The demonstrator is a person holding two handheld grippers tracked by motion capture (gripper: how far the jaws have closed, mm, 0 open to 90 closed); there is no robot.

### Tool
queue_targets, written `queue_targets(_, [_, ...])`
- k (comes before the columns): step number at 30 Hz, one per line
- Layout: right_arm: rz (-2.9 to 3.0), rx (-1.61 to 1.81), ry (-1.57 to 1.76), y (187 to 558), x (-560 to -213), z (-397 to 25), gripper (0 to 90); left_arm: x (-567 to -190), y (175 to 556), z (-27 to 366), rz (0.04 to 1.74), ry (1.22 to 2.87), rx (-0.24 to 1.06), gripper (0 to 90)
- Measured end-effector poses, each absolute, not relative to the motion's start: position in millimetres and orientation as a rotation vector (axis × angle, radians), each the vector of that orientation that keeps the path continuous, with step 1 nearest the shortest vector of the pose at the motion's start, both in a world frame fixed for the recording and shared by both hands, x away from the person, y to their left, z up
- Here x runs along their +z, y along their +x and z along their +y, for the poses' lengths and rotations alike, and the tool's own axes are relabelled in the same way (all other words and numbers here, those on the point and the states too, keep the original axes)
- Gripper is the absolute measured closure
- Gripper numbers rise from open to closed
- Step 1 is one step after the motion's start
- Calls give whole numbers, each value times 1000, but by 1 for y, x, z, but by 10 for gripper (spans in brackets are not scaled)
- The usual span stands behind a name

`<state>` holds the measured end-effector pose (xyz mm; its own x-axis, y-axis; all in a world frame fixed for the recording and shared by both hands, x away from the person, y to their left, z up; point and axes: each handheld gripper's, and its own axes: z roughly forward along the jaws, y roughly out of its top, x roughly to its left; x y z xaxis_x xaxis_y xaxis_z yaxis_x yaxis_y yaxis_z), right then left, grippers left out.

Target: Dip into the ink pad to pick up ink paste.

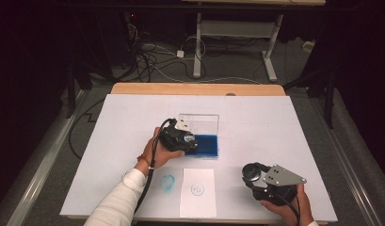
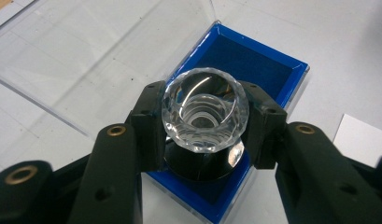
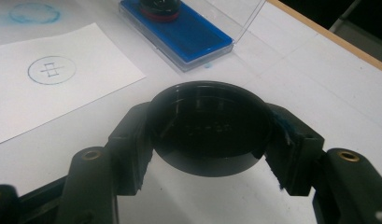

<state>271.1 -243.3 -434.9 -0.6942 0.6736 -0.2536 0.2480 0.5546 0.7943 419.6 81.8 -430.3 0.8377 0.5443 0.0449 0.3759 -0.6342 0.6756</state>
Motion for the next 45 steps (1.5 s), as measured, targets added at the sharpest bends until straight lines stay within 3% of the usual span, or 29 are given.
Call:
queue_targets(13, [2239, 1011, 753, 273, -437, -245, 385, -427, 414, 84, 613, 2299, 343, 543])
queue_targets(33, [2153, 1024, 806, 270, -435, -253, 384, -400, 376, 103, 501, 2177, 416, 544])
queue_targets(45, [2160, 1023, 794, 269, -436, -251, 384, -390, 357, 118, 456, 2201, 416, 544])
